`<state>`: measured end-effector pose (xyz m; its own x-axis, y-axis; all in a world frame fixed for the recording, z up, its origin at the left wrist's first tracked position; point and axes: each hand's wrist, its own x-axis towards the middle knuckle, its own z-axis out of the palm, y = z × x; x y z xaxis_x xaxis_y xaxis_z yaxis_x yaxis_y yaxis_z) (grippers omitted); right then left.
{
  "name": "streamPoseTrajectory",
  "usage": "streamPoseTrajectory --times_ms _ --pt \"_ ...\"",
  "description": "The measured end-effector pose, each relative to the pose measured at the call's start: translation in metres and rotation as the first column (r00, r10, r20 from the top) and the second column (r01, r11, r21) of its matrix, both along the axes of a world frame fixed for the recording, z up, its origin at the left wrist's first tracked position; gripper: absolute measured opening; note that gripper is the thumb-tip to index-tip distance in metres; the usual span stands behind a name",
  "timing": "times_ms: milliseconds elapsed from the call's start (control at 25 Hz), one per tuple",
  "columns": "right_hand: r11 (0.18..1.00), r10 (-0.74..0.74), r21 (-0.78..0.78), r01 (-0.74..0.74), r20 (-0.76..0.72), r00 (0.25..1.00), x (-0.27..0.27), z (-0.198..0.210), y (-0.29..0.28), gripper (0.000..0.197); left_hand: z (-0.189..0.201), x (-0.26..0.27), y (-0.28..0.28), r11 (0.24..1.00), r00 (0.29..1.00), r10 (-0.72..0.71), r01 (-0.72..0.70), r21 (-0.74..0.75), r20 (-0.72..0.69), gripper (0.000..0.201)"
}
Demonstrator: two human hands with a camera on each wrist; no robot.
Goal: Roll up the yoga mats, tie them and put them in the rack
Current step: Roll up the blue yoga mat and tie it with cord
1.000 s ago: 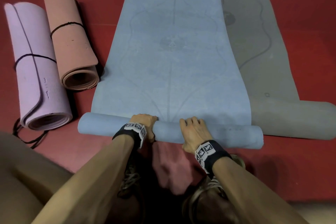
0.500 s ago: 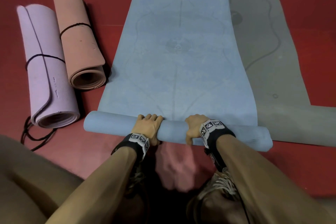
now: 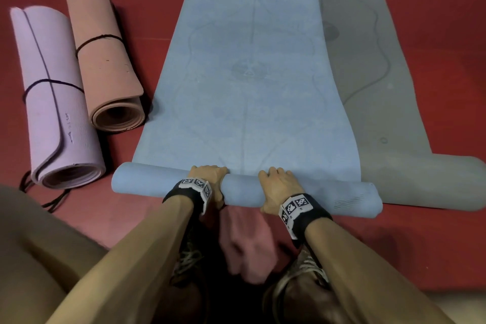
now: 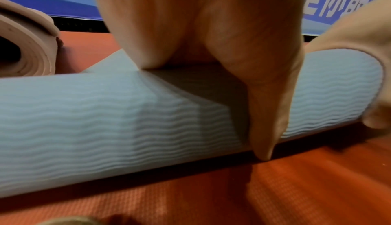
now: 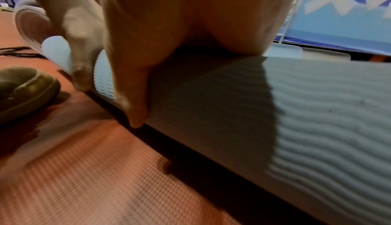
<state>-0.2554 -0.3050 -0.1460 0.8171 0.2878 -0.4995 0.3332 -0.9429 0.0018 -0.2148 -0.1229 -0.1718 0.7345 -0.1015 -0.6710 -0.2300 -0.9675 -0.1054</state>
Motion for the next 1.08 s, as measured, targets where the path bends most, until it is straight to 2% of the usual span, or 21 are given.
streamPoseTrajectory --times_ms 120,240,320,480,560,680,800,920,1080 --pt "0.998 -0.059 0.017 0.063 -0.153 0.986 0.012 0.002 0.002 0.057 -0.004 -0.015 0.021 0.980 0.995 -0.054 0.068 -0.187 0.083 0.086" --pt "0.990 -0.132 -0.004 0.138 -0.314 0.940 0.030 0.008 0.005 0.060 -0.006 -0.032 0.025 0.963 0.965 -0.123 0.173 -0.208 0.233 0.079" --pt "0.988 -0.146 -0.010 0.152 -0.365 0.920 0.036 0.008 0.006 0.060 -0.008 -0.041 0.023 0.960 0.947 -0.142 0.203 -0.192 0.287 0.075" --pt "0.989 -0.144 -0.010 0.147 -0.302 0.943 0.022 0.004 0.004 0.067 -0.005 -0.031 0.020 0.968 0.969 -0.145 0.181 -0.174 0.199 0.076" --pt "0.996 -0.090 0.008 0.093 -0.193 0.977 0.009 0.004 0.002 0.069 -0.002 -0.021 0.018 0.974 0.982 -0.137 0.157 -0.164 0.126 0.074" --pt "0.999 0.030 0.012 -0.030 0.011 0.999 -0.009 -0.001 0.002 0.063 -0.004 -0.007 0.011 0.991 0.992 -0.111 0.115 -0.073 0.056 0.070" --pt "0.999 0.041 -0.026 -0.038 0.104 0.994 -0.020 -0.008 0.005 0.063 -0.006 -0.002 0.006 0.996 0.996 -0.086 0.086 -0.030 0.010 0.074" --pt "1.000 0.009 -0.018 -0.007 0.062 0.998 -0.017 -0.004 0.008 0.058 -0.009 -0.011 0.016 0.985 0.994 -0.098 0.104 -0.137 0.047 0.077" --pt "0.995 -0.099 0.008 0.101 -0.152 0.983 0.012 0.009 0.006 0.059 -0.005 -0.031 0.019 0.967 0.966 -0.144 0.184 -0.177 0.213 0.077"
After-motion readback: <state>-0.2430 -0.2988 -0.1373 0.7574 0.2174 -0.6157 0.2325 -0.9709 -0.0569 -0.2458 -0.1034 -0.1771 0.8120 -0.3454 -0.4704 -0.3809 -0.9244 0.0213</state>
